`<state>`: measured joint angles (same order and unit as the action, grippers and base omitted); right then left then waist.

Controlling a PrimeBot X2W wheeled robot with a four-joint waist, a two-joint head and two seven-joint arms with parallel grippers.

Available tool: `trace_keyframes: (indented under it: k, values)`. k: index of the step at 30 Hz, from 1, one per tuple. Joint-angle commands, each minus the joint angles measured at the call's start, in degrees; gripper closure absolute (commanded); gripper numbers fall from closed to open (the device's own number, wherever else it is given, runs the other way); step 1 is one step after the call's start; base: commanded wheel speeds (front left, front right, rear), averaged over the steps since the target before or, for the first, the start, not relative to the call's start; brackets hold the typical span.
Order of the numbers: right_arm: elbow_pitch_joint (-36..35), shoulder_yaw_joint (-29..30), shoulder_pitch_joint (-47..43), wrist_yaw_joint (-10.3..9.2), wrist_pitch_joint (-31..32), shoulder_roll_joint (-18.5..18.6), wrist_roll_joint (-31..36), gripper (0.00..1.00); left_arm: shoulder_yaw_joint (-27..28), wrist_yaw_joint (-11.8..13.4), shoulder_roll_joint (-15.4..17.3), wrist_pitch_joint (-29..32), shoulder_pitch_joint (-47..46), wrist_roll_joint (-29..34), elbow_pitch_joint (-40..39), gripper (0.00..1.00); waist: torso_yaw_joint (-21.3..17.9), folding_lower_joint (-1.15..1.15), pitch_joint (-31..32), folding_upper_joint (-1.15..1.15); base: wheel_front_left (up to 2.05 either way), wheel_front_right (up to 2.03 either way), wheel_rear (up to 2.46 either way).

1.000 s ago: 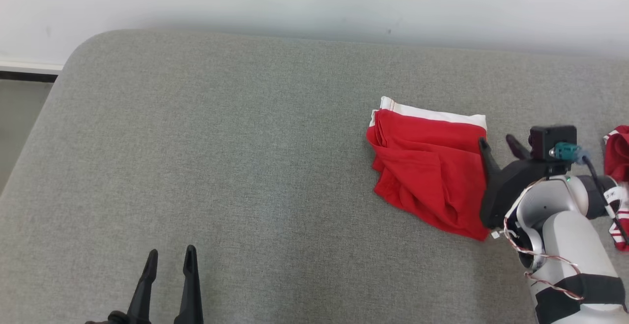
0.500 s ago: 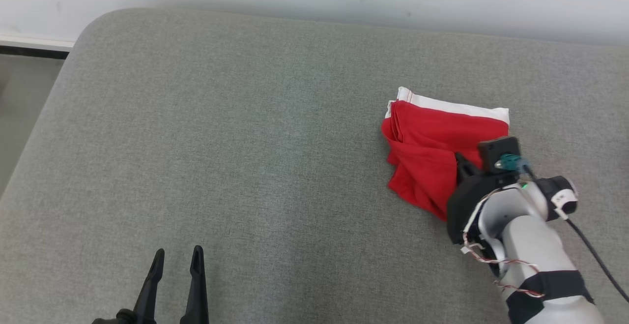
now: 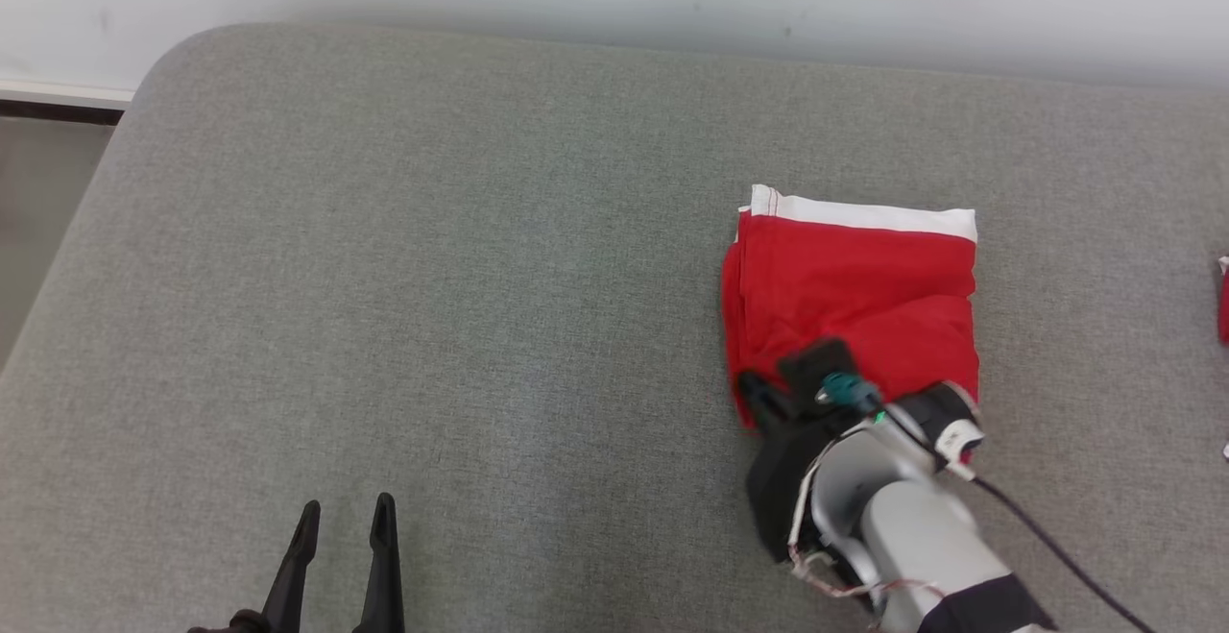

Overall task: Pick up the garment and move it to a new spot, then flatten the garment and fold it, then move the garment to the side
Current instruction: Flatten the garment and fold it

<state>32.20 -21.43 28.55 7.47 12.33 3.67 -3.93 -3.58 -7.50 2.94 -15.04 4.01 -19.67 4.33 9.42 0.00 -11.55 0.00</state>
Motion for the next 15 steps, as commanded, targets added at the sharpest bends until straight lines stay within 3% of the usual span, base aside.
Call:
trace_keyframes:
  k: [1, 8, 15]
  values:
    - [-0.31, -0.54, -0.70, 0.00, -0.03, -0.25, -0.50, 1.00, 0.18, 0.05, -0.08, -0.17, -0.41, 0.14, 0.06, 0.00, -0.18, 0.00, 0.04, 0.00, 0.00, 0.00, 0.00]
    - [-5.75, -6.79, -1.72, 0.00, -2.17, -0.69, -8.74, 1.00, 1.21, 0.05, -0.08, -0.17, -0.16, 0.63, 0.68, 0.00, -1.85, 0.00, 0.91, 0.00, 0.00, 0.00, 0.00]
    - [-8.98, 0.85, -0.87, 0.00, -2.31, 0.39, -5.19, 1.00, 1.00, 0.05, -0.09, -0.17, -0.30, 1.58, 1.37, 0.00, -3.26, 0.00, 1.88, 0.00, 0.00, 0.00, 0.00]
